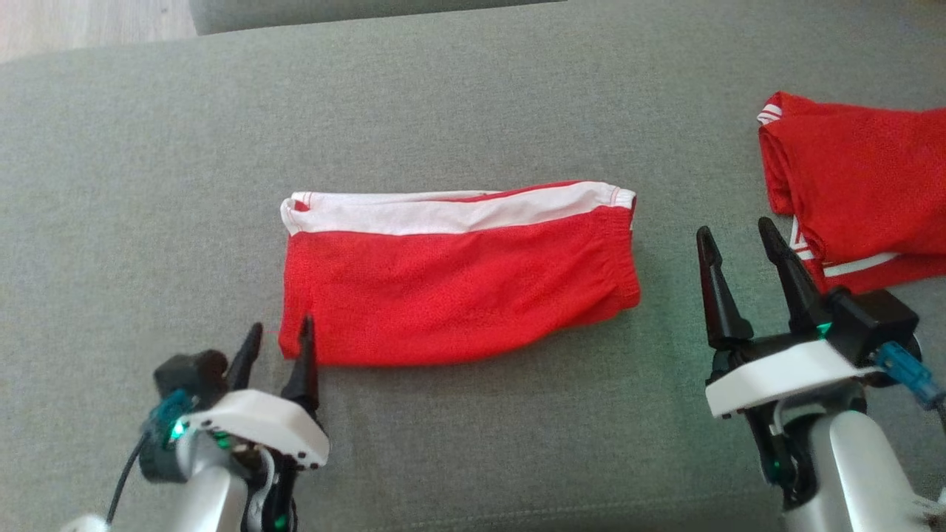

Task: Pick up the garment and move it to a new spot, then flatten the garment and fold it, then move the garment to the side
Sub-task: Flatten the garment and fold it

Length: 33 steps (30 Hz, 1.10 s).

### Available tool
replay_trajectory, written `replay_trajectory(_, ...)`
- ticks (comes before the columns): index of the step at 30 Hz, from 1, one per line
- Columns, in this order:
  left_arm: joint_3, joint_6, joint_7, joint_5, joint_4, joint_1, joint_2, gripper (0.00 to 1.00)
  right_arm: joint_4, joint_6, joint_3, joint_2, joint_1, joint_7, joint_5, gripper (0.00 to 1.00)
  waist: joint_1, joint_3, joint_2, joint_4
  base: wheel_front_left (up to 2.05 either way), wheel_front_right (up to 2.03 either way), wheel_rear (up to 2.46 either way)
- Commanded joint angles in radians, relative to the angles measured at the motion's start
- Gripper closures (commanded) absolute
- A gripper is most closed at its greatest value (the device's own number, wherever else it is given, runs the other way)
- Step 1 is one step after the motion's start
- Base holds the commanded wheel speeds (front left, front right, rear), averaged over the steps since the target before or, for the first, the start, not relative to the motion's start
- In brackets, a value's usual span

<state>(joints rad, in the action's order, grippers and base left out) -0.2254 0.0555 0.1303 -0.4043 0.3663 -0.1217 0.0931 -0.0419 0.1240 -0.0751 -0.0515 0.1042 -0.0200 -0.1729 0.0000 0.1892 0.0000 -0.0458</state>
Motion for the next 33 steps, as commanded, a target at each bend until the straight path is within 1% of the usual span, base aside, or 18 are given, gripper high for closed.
replay_trajectory(1,0.039,0.011,0.028,0.016,-0.052,-0.009,0.02,0.0,0.042,0.007,-0.019,0.001,-0.004,0.002,0.009,0.0,0.0,-0.004,0.0,0.002,0.0,0.0,0.0)
replay_trajectory(4,0.047,0.035,0.084,0.051,-0.128,0.01,0.037,0.0,0.054,0.007,-0.013,0.001,-0.006,0.001,0.019,0.0,0.0,-0.013,0.0,0.01,0.0,0.0,0.0)
replay_trajectory(8,0.057,0.064,0.118,0.106,-0.225,0.028,0.06,0.0,0.072,0.007,-0.002,0.001,-0.009,0.01,0.037,0.0,0.0,-0.029,0.0,0.019,0.0,0.0,0.0)
replay_trajectory(12,0.063,0.075,0.128,0.145,-0.304,0.053,0.079,0.0,0.086,0.007,0.002,0.001,-0.022,0.024,0.058,0.0,0.0,-0.05,0.0,0.027,0.0,0.0,0.0)
replay_trajectory(17,0.057,0.087,0.13,0.18,-0.369,0.1,0.098,0.0,0.102,0.007,0.005,0.001,-0.047,0.042,0.073,0.0,0.0,-0.074,0.0,0.03,0.0,0.0,0.0)
replay_trajectory(22,0.053,0.095,0.123,0.188,-0.394,0.132,0.11,0.0,0.109,0.007,0.008,0.001,-0.064,0.062,0.085,0.0,0.0,-0.086,0.0,0.033,0.0,0.0,0.0)
replay_trajectory(33,0.043,0.101,0.117,0.187,-0.409,0.138,0.113,0.0,0.118,0.007,0.011,-0.001,-0.073,0.075,0.088,0.0,0.0,-0.089,0.0,0.036,0.0,0.0,0.0)
